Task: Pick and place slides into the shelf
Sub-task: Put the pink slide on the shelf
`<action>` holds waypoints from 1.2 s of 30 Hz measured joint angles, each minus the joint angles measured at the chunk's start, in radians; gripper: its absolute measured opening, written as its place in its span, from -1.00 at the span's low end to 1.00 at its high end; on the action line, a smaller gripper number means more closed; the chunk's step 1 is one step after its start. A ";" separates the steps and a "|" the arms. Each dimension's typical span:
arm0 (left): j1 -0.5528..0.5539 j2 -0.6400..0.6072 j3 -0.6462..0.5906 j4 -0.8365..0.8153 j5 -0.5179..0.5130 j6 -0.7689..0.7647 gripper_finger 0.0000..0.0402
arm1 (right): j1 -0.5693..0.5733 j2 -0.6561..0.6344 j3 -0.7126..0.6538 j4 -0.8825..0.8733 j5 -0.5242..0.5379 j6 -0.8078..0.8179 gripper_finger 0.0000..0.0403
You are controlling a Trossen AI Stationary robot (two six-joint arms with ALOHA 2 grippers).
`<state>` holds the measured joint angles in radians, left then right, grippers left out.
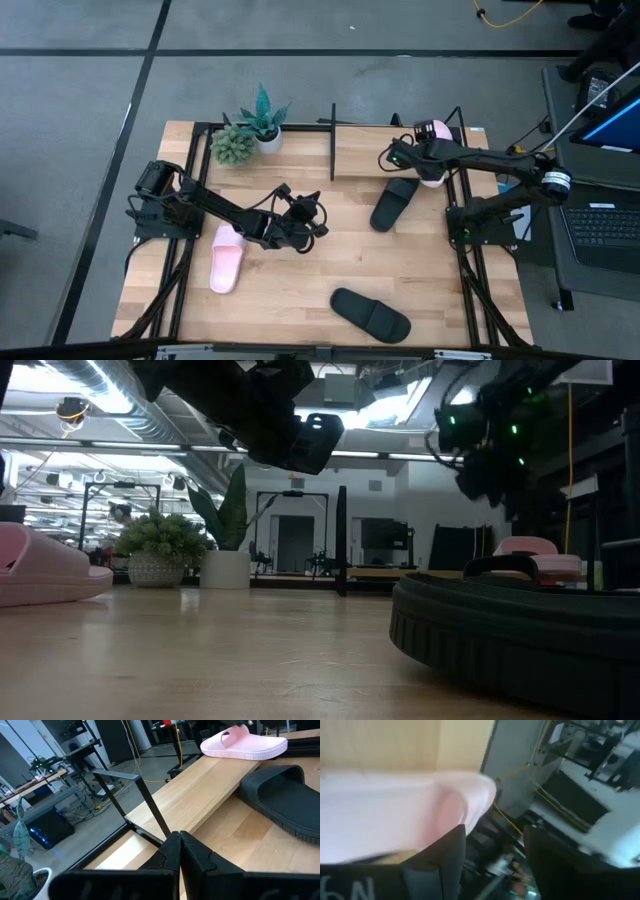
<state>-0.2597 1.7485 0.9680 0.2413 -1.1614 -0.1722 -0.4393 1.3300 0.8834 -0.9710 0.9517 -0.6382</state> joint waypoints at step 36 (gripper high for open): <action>-0.257 -0.101 0.000 -0.103 0.163 0.200 -1.00 | 0.677 -0.263 -0.529 1.469 -0.466 0.607 0.00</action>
<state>-0.5163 1.6474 0.9678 0.1386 -0.9985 0.0283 0.2378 1.0669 0.3543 0.4984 0.4860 -0.0315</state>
